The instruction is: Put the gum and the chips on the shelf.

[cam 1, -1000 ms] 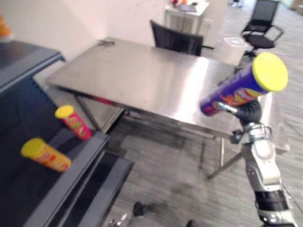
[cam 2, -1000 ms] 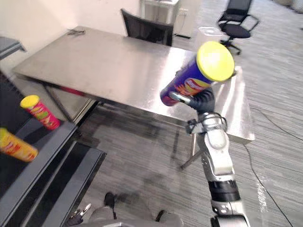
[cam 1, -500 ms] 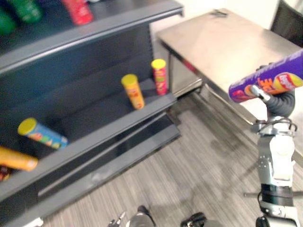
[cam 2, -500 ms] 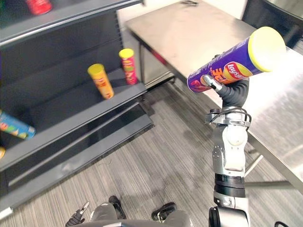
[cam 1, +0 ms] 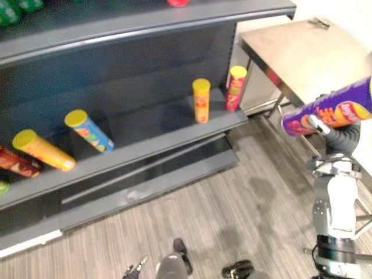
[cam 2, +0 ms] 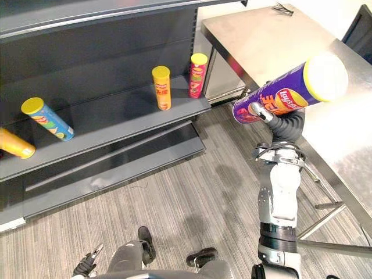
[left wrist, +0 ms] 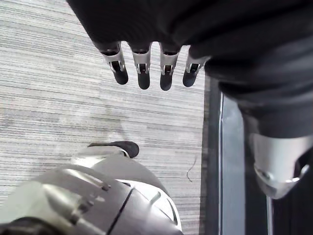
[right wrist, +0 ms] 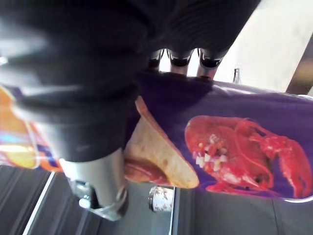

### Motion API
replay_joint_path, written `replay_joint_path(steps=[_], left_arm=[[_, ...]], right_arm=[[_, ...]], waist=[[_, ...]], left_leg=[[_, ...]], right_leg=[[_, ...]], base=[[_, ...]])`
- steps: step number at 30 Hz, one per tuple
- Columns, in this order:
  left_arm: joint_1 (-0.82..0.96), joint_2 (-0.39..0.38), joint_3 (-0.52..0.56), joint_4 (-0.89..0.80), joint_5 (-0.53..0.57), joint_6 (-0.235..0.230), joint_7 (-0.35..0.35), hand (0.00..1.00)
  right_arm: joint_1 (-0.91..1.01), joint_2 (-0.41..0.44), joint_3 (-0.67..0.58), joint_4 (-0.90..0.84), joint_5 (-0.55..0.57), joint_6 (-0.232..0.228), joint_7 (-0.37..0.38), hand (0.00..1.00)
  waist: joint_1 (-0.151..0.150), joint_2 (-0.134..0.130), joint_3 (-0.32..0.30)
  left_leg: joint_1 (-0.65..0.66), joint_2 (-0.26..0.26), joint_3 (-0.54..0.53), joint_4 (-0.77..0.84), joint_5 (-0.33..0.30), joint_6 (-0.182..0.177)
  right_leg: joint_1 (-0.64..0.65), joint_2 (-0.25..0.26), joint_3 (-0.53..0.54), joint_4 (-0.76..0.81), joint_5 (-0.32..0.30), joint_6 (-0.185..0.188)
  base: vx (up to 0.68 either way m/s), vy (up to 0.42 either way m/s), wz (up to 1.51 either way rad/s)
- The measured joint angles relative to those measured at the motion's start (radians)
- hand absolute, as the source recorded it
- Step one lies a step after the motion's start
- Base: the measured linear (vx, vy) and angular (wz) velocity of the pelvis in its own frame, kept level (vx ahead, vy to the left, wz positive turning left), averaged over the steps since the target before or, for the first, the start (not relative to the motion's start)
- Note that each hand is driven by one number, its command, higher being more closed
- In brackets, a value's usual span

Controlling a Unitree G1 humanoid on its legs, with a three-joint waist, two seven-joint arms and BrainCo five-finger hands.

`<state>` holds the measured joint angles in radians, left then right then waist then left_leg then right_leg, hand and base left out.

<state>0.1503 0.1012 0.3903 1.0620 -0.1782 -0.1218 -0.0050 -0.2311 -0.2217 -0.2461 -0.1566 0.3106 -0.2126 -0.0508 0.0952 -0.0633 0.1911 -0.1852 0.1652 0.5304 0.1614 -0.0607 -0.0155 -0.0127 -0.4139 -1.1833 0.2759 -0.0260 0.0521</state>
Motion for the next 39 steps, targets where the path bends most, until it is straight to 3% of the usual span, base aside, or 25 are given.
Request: replay_joint_path(steps=[5, 9, 11, 12, 13, 15, 17, 21, 23, 24, 26, 29, 32, 34, 39], left_arm=[[0.001, -0.002, -0.023, -0.059, -0.016, -0.005, -0.002, 0.0], [-0.006, -0.002, -0.033, -0.081, -0.102, -0.005, -0.002, 0.0], [-0.001, -0.004, -0.036, -0.086, -0.13, -0.005, 0.0, 0.0], [0.001, 0.004, -0.06, -0.09, -0.131, -0.007, 0.001, 0.0], [-0.004, 0.021, -0.094, -0.09, -0.13, -0.008, 0.002, 0.0], [-0.009, 0.028, -0.112, -0.081, -0.123, -0.009, 0.005, 0.0], [-0.002, 0.017, -0.11, -0.054, -0.119, -0.007, 0.014, 0.0], [-0.031, 0.022, -0.111, -0.023, -0.119, -0.008, 0.032, 0.0], [-0.034, 0.024, -0.11, -0.015, -0.119, -0.009, 0.033, 0.0], [-0.037, 0.023, -0.105, 0.003, -0.119, -0.007, 0.037, 0.0], [-0.026, 0.005, -0.097, 0.006, -0.119, -0.006, 0.037, 0.0], [-0.03, -0.009, -0.07, 0.014, -0.107, -0.004, 0.033, 0.0], [-0.032, -0.008, -0.069, 0.016, -0.078, -0.001, 0.031, 0.0], [-0.033, -0.011, -0.069, 0.021, -0.049, -0.001, 0.032, 0.0], [-0.028, -0.015, -0.068, 0.038, 0.005, -0.001, 0.043, 0.0]], right_arm=[[0.0, 0.0, 0.091, 0.015, 0.001, 0.0, 0.016, 1.0], [0.0, 0.006, 0.202, 0.018, 0.0, 0.013, 0.037, 1.0], [-0.001, 0.005, 0.26, 0.018, 0.002, 0.018, 0.058, 1.0], [0.001, 0.008, 0.278, 0.018, 0.002, 0.018, 0.071, 1.0], [0.001, 0.017, 0.285, 0.018, 0.002, 0.018, 0.087, 1.0], [0.002, 0.027, 0.285, 0.017, 0.005, 0.018, 0.09, 1.0], [0.006, 0.052, 0.296, 0.017, 0.008, 0.016, 0.086, 1.0], [0.019, 0.066, 0.313, 0.017, 0.017, 0.011, 0.088, 1.0], [0.041, 0.076, 0.313, 0.015, 0.023, 0.011, 0.089, 1.0], [0.047, 0.091, 0.315, 0.015, 0.028, 0.011, 0.092, 1.0], [0.045, 0.102, 0.326, 0.014, 0.056, 0.011, 0.098, 1.0], [0.112, 0.111, 0.296, -0.009, 0.108, 0.003, 0.102, 1.0], [0.201, 0.111, 0.27, -0.04, 0.13, 0.001, 0.1, 1.0], [0.247, 0.116, 0.262, -0.042, 0.129, 0.0, 0.101, 1.0], [0.281, 0.141, 0.332, -0.051, 0.12, 0.0, 0.103, 1.0]], waist=[[0.006, 0.003, 0.006], [0.05, 0.002, 0.01], [0.045, 0.015, 0.016], [0.04, 0.026, 0.019], [0.028, 0.033, 0.024], [0.002, 0.024, 0.028], [-0.007, 0.026, 0.031], [-0.012, 0.026, 0.03], [-0.014, -0.004, 0.028], [-0.012, -0.013, 0.028], [-0.008, 0.002, 0.027], [-0.046, 0.007, 0.027], [-0.07, 0.018, 0.02], [-0.069, 0.021, 0.019], [-0.066, 0.034, -0.01]], left_leg=[[-0.084, 0.024, -0.051, 0.089, -0.025, 0.021], [-0.124, 0.027, -0.081, 0.157, -0.084, 0.036], [-0.103, -0.007, -0.122, 0.151, -0.101, 0.062], [-0.094, -0.023, -0.169, 0.147, -0.098, 0.067], [-0.09, -0.041, -0.231, 0.123, -0.088, 0.082], [-0.053, -0.088, -0.29, 0.077, -0.072, 0.105], [0.016, -0.141, -0.33, 0.05, -0.069, 0.1], [0.04, -0.166, -0.439, 0.064, -0.08, 0.075], [0.052, -0.192, -0.467, 0.088, -0.099, 0.04], [0.054, -0.189, -0.466, 0.113, -0.119, 0.009], [0.048, -0.154, -0.473, 0.121, -0.124, -0.005], [0.044, -0.106, -0.521, 0.054, -0.102, -0.057], [0.056, -0.01, -0.332, -0.033, -0.029, -0.074], [0.084, -0.011, -0.267, -0.1, 0.03, -0.07], [0.134, -0.018, -0.199, -0.177, 0.051, -0.072]], right_leg=[[0.001, 0.016, -0.023, -0.015, 0.017, -0.001], [-0.002, 0.003, 0.054, 0.02, 0.049, 0.008], [-0.033, -0.049, 0.218, 0.137, 0.097, -0.065], [-0.11, -0.053, 0.44, 0.236, 0.109, -0.123], [-0.165, 0.023, 0.683, 0.261, 0.026, -0.062], [-0.184, 0.099, 0.858, 0.258, -0.059, -0.034], [-0.203, 0.122, 0.904, 0.245, -0.103, -0.026], [-0.276, 0.192, 1.019, 0.123, -0.077, 0.013], [-0.25, 0.168, 1.037, 0.05, -0.011, 0.066], [-0.221, 0.162, 1.021, 0.034, -0.028, 0.069], [-0.199, 0.196, 0.999, 0.002, -0.035, 0.063], [-0.154, 0.229, 0.887, -0.045, -0.055, 0.031], [-0.136, 0.235, 0.809, -0.065, -0.062, 0.02], [-0.132, 0.232, 0.807, -0.083, -0.058, 0.024], [-0.089, 0.264, 0.856, -0.232, 0.03, 0.033]], base=[[0.0, 0.056, 0.23], [0.04, 0.134, 0.3], [0.12, 0.258, 0.62], [0.21, 0.249, 0.98], [0.19, 0.189, 1.17], [0.19, 0.059, 1.33], [0.25, 0.054, 1.07], [0.22, -0.038, 0.97], [0.21, -0.192, 0.98], [0.2, -0.269, 0.64], [0.12, -0.236, 0.23], [0.06, -0.259, 0.68], [0.02, -0.141, 0.71], [0.02, -0.026, 0.11], [0.0, 0.036, -0.33]])
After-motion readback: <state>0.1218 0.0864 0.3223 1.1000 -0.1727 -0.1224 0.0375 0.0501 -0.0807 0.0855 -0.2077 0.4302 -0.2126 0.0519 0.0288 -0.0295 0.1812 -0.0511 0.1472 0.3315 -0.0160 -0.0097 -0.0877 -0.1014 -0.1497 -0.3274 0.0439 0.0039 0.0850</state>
